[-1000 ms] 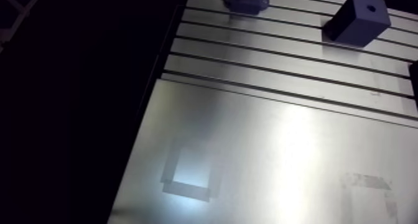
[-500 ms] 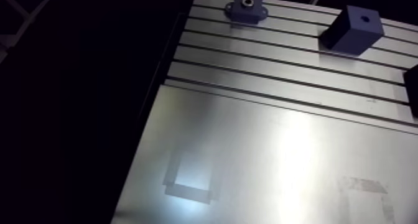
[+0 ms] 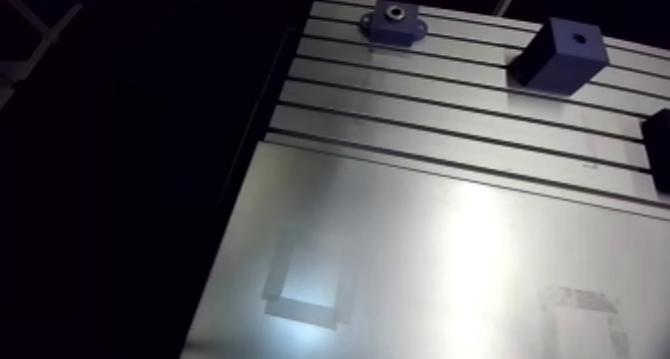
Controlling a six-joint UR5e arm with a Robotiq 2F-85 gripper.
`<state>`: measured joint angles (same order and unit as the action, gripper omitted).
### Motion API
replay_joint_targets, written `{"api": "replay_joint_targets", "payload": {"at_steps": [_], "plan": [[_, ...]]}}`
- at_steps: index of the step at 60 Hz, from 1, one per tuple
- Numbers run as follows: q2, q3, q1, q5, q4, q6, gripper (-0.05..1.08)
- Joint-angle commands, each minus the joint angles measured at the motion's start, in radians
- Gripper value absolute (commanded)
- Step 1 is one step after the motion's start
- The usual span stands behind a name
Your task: Pick up the bearing and press it into the housing until flush.
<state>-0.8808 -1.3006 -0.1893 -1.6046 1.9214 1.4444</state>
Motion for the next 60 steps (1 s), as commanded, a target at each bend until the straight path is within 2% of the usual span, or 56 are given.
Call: {"api": "replay_joint_targets", "payload": {"at_steps": [1,24,43,50,60], "plan": [[0.001,0.002,0.001,-0.004,0.001,0.001,1.08],[0.013,0.001,0.008,-0.005,0.024,0.038,1.08],[0.023,-0.007,0.008,0.002,0.041,0.038,1.08],[0.026,-0.009,0.008,0.017,0.043,0.038,1.08],[0.032,-0.010,0.008,0.016,0.043,0.038,1.08]]}}
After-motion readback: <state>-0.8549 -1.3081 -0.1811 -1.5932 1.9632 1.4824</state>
